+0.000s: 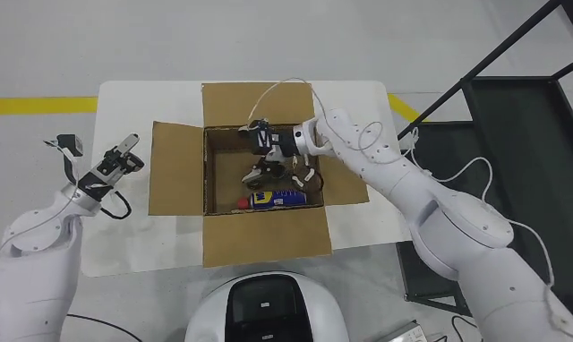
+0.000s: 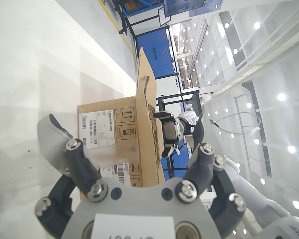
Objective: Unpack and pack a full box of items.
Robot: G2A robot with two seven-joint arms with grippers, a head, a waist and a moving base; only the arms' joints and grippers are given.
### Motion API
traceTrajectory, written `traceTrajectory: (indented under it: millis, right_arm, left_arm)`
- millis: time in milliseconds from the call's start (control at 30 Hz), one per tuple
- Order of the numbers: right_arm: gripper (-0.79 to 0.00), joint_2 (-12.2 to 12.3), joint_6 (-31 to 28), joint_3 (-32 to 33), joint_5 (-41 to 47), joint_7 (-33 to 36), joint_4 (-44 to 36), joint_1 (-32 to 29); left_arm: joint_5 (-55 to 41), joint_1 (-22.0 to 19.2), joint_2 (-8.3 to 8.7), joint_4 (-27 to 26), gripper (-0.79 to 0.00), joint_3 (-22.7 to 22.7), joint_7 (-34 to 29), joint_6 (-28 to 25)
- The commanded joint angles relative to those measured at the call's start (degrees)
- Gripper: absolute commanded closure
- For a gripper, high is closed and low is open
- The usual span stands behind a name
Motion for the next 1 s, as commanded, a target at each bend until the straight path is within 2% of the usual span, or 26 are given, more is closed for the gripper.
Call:
traceTrajectory:
  millis: [0, 100, 200, 233, 533, 967]
  right_arm:
    - [-0.785, 3.81, 0.00, 1.49, 5.45, 4.85, -6.10, -1.85]
    - [-0.785, 9.50, 0.00, 5.80, 12.45, 15.78, -16.05, -4.67]
    - [-0.785, 15.42, 0.49, 13.49, 20.78, 28.02, -27.08, -9.88]
    - [-0.785, 16.65, 1.24, 15.48, 22.82, 30.48, -29.71, -11.53]
    - [-0.785, 16.65, 1.24, 15.48, 22.82, 30.48, -29.71, -11.53]
    - [-0.785, 16.65, 1.24, 15.48, 22.82, 30.48, -29.71, -11.53]
  left_arm:
    - [-1.61, -1.65, 0.12, 2.66, -0.785, -0.07, -1.96, 0.17]
    - [-3.58, -3.81, 0.06, 5.93, -0.785, 0.62, -3.63, 0.10]
    - [-4.76, -5.67, -0.15, 8.30, -0.785, 1.92, -4.48, -0.29]
    - [-5.67, -6.21, -0.26, 8.96, -0.785, 2.42, -5.03, -0.25]
    - [-12.83, -9.02, -1.03, 12.66, -0.785, 5.38, -9.27, 0.41]
    - [-12.83, -9.02, -1.03, 12.66, -0.785, 5.38, -9.27, 0.41]
